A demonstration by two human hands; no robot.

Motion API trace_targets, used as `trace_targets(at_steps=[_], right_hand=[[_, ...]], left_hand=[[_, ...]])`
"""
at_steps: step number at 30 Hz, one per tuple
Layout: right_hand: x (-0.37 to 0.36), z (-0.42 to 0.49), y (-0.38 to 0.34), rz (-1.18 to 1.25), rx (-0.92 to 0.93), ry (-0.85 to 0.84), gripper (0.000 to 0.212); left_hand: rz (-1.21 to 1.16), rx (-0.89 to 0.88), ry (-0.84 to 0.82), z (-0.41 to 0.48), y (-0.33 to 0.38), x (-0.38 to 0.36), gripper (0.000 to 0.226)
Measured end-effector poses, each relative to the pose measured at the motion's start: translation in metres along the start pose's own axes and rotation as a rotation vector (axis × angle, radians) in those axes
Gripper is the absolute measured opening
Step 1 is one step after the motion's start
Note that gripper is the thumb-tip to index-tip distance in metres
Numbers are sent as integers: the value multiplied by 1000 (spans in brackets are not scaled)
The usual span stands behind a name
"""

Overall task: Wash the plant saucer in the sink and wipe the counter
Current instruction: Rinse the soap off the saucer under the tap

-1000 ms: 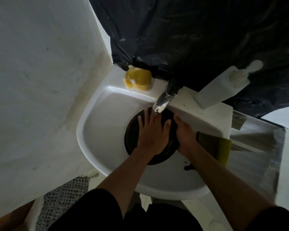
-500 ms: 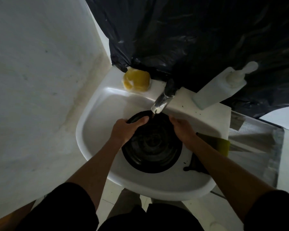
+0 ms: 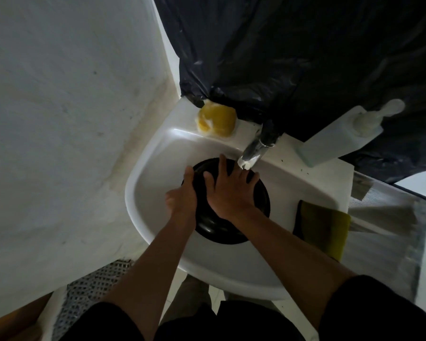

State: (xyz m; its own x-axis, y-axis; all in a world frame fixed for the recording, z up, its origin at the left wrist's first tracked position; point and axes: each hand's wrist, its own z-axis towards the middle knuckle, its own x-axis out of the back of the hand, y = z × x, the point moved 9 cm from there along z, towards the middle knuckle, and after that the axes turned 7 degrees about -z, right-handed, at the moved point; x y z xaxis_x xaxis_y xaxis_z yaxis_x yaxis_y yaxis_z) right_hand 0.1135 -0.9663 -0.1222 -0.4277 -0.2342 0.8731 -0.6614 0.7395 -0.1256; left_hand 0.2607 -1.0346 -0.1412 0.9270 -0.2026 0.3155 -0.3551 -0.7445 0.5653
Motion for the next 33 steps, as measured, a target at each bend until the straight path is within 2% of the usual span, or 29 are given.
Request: trace_targets(at_steps=[9, 11, 13, 17, 22, 24, 25, 27, 30, 33], right_hand=[[3, -36, -31, -50, 532, 119, 64], [7, -41, -23, -39, 620, 132, 61], [6, -39, -9, -8, 628, 132, 59], [1, -9, 30, 165, 385, 65, 56], [-14, 15, 60, 758, -34, -109, 53], [-19, 17, 74, 948, -232, -152, 43], [-20, 16, 80, 1011, -302, -167, 35], [-17, 13, 85, 1069, -323, -185, 27], [-16, 6, 91, 1096, -294, -184, 29], [-14, -6, 99, 1151, -323, -147, 33]], left_hand=[[-96, 37, -78, 12, 9, -3, 57], [-83, 33, -91, 15, 11, -3, 59], [-106, 40, -109, 17, 10, -5, 67], [-121, 44, -103, 15, 8, 0, 82], [-115, 4, -112, 12, 3, 15, 77], [-73, -12, -105, 14, 0, 22, 83], [-29, -49, -77, 17, 3, 27, 79], [96, -165, -12, 16, 13, 34, 64], [313, -321, 6, 9, 26, 25, 69], [530, -420, 59, 3, 34, -2, 60]])
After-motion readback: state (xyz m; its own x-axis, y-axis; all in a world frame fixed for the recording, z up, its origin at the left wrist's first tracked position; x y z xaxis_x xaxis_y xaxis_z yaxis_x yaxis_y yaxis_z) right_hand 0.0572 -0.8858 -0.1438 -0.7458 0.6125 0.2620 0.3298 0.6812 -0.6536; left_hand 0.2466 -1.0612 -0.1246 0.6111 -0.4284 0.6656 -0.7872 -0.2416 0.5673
